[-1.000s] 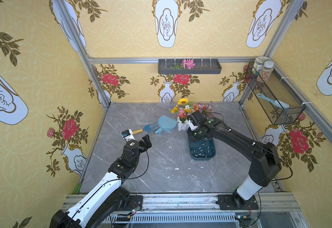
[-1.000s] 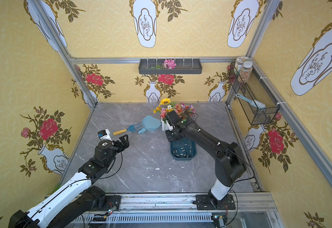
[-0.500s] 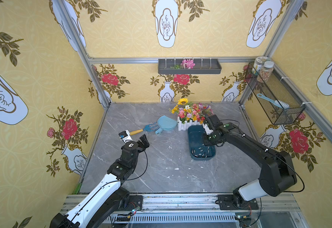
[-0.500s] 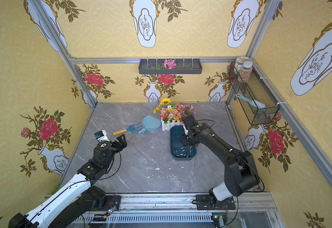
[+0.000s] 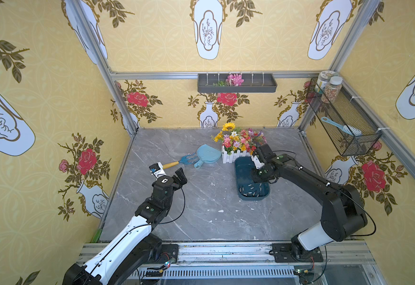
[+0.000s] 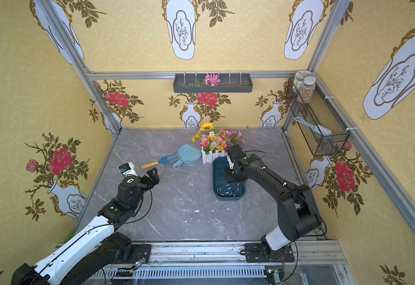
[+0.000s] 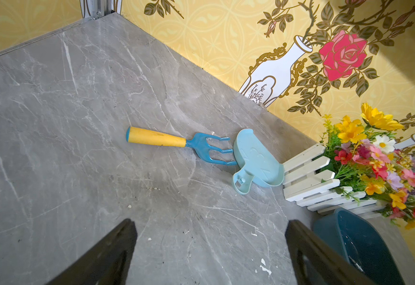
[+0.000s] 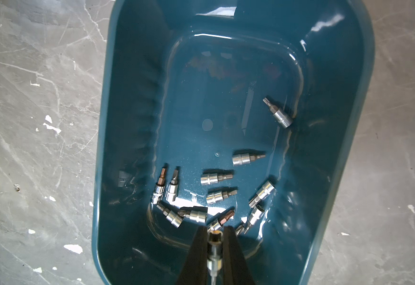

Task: Put the bit on the desktop into the storage box
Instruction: Place the screwdriver bit in the storage box, then reset both arms

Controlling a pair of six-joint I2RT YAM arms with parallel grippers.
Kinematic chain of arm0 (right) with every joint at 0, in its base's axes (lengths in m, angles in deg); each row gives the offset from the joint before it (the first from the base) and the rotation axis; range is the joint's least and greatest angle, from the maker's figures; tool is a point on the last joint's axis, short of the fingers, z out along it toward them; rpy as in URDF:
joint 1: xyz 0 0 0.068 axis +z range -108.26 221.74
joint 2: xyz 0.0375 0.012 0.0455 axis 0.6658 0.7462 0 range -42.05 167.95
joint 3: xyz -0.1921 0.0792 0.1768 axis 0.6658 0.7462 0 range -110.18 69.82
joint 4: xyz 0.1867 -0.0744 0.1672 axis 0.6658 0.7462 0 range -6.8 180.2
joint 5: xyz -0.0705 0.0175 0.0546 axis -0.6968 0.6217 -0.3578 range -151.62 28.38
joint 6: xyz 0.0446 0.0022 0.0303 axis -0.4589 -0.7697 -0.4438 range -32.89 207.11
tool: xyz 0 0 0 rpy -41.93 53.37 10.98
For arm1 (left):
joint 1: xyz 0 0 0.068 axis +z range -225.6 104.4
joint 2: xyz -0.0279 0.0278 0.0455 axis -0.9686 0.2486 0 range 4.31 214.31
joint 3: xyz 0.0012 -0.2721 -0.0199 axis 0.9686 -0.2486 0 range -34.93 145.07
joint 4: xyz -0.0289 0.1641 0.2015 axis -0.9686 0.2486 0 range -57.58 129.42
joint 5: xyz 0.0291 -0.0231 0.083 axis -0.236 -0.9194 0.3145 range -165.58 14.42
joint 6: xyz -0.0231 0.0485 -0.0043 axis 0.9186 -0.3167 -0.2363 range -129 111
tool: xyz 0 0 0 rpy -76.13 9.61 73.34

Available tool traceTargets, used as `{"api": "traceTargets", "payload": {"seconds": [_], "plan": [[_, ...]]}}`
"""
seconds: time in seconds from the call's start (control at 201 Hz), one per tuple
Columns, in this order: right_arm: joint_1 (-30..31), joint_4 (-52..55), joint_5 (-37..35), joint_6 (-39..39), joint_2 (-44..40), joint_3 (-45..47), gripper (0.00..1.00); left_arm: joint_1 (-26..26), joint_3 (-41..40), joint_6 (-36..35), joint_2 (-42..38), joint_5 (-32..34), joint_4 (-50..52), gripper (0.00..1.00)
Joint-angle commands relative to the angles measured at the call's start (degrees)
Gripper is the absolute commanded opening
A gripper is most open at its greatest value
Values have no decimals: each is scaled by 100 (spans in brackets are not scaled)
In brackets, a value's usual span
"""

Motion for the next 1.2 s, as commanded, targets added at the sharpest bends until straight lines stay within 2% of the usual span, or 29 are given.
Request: {"api": "traceTargets", "payload": {"seconds": [0.0, 0.105, 0.369, 0.509, 0.633, 0.877, 0.922, 1.067, 1.192], "plan": [[-3, -166, 14, -36, 39, -4, 8, 9, 16, -6, 21, 12, -145, 100], [-20, -167, -12, -51, 42, -12, 13, 9, 14, -14, 36, 13, -142, 100], [-165, -372, -69, -133, -328, 118, 57, 9, 14, -50, 6, 82, -107, 100], [-344, -526, -133, -118, -716, 273, 71, 9, -20, -46, -68, 169, -72, 100], [-636, -842, -137, -123, -1224, 568, 80, 9, -56, -34, -163, 350, -12, 100], [-1618, -2315, 87, -465, -2506, 1842, 93, 9, -443, -23, -646, 910, -173, 100], [-1791, -2562, 2, -561, -2710, 2078, 99, 9, -590, -32, -809, 990, -303, 100], [-2166, -3750, -315, -591, -3270, 2991, 97, 9, -1109, -44, -1443, 1395, -686, 100], [-2212, -4923, -980, -351, -3636, 3852, 97, 9, -1470, -146, -1969, 1738, -866, 100]]}}
